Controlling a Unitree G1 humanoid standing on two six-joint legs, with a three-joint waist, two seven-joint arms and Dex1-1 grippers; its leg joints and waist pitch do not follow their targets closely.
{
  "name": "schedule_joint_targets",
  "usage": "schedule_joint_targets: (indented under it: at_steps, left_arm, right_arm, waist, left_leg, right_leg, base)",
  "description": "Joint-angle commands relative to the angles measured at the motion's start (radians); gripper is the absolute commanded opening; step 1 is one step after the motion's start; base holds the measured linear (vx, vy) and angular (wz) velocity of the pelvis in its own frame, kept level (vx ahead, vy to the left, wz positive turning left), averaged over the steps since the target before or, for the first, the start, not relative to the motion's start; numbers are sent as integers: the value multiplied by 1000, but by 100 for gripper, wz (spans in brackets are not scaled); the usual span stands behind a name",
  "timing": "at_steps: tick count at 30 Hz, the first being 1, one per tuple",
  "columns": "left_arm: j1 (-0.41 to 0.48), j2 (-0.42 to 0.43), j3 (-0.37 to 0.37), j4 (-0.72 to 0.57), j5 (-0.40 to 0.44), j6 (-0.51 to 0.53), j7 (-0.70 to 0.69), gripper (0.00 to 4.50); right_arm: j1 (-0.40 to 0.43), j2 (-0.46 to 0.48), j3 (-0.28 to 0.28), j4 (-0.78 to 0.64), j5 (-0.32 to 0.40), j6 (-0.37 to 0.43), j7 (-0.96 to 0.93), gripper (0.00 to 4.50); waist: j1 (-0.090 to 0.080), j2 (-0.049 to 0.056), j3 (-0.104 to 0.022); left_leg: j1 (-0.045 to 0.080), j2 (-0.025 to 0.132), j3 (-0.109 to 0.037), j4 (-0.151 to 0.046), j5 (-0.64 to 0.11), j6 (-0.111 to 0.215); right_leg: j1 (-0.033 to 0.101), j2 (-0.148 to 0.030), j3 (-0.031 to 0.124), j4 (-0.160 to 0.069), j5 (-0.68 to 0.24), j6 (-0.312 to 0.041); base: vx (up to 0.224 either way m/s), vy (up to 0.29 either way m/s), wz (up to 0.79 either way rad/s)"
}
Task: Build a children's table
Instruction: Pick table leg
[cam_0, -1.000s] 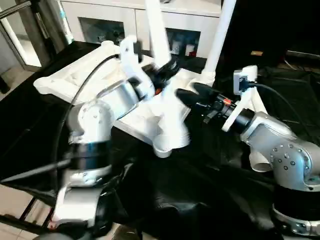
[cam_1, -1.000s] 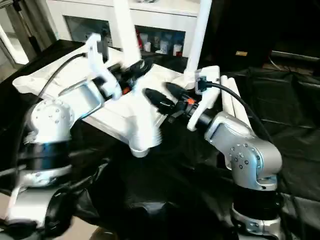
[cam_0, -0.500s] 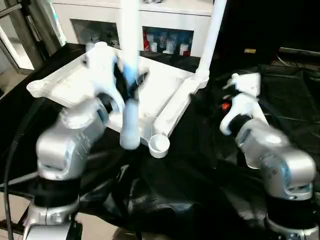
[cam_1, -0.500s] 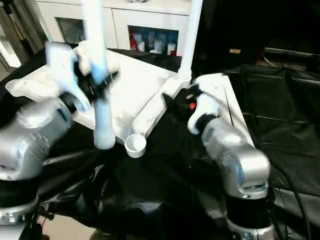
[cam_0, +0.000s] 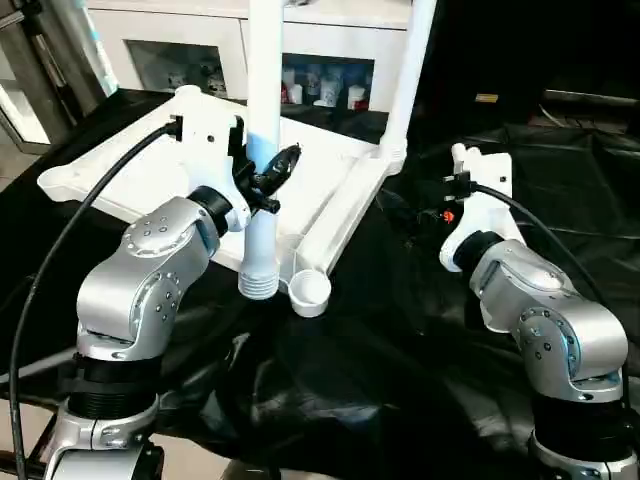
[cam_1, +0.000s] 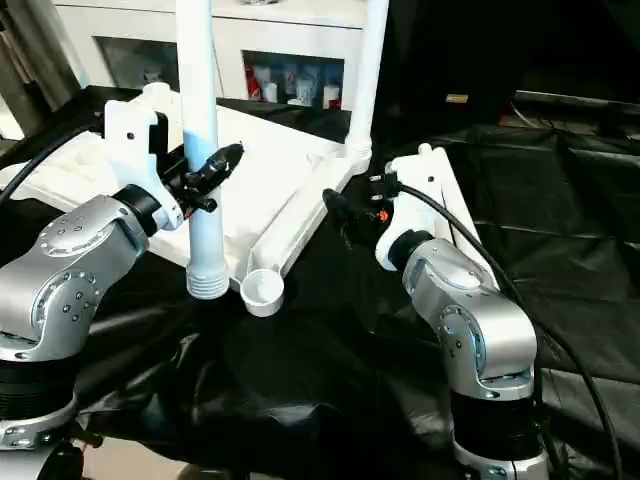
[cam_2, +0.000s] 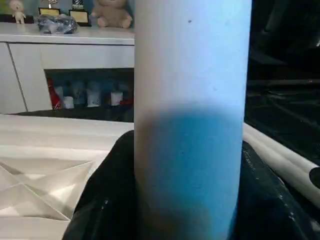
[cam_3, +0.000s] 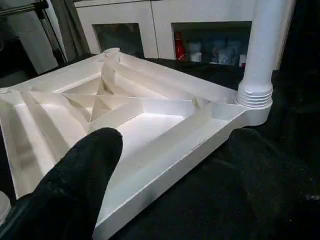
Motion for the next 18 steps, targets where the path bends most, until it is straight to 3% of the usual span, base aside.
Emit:
schedule_joint_targets:
  at_steps: [1,18]
  left_arm:
    - [-17,4,-1,-17,3,-1,1,185]
    - [-17,4,-1,-17,3,-1,1,185]
  right_arm:
    - [-4,-2,-2,-10,-5,-4,-3,393]
    - [-4,-2,-2,-10,-5,-4,-3,393]
  waist:
    - [-1,7,-77]
    - [-5,7,-73]
  left_leg:
    - [26,21,-15,-69,-302,-60]
    - [28,21,-15,-71,-329,-62]
  right_leg:
    - [35,-51,43,-88,-285,-93]
    - [31,-52,43,-93,-326,-84]
  base:
    - [0,0,0]
    - [0,0,0]
